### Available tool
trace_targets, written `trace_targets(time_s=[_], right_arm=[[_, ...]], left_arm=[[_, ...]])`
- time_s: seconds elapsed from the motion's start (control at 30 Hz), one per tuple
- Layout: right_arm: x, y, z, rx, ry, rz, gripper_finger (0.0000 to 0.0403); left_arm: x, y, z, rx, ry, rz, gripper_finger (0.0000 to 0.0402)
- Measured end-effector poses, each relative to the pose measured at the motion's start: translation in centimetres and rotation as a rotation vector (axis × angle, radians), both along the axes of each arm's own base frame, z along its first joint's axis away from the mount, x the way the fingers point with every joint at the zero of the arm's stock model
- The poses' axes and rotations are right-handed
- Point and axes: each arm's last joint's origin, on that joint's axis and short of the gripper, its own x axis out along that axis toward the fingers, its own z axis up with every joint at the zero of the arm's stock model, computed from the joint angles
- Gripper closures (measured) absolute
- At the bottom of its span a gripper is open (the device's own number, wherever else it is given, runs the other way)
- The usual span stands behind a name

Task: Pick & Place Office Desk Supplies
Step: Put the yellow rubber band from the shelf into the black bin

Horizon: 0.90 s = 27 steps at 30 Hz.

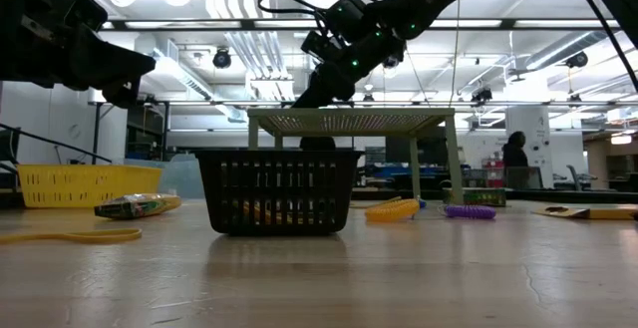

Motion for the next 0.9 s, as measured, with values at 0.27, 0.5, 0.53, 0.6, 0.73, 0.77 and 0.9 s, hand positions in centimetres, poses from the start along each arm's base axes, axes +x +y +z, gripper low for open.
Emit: trace_targets(time_s=[0.27,0.5,0.53,0.6,0.73,0.77,0.9], right_arm=[[0.0,0.0,0.0,-0.001,0.002,-0.003,0.0394],[-0.1,0.0,0.1,0.010,-0.002,-0.018,0.0394],[-0.1,0.0,0.2,0.008,-0.003,-0.019,0.0394],[-0.3,0.1,0.6,0.004,-0.008,-0.022,0.0394],[-0.7,0.2,1.7,-0.019,-0.025,-0.041,0.0394],[-0.8,0.2,2.0,-0.026,-0.035,-0.043,0.0394],[-0.8,0.5,2.6,-0.035,-0.051,-0.042,0.0394]], left_arm=[[0.0,0.0,0.0,0.000,0.000,0.000,0.0378],[0.0,0.0,0.0,0.000,0.000,0.000,0.0378],[0.0,0.0,0.0,0.000,0.000,0.000,0.0378],[0.0,0.0,0.0,0.000,0.000,0.000,0.0378],[0.0,0.0,0.0,0.000,0.000,0.000,0.0378],[0.0,0.0,0.0,0.000,0.000,0.000,0.0378],[0.0,0.0,0.0,0.000,0.000,0.000,0.0378]])
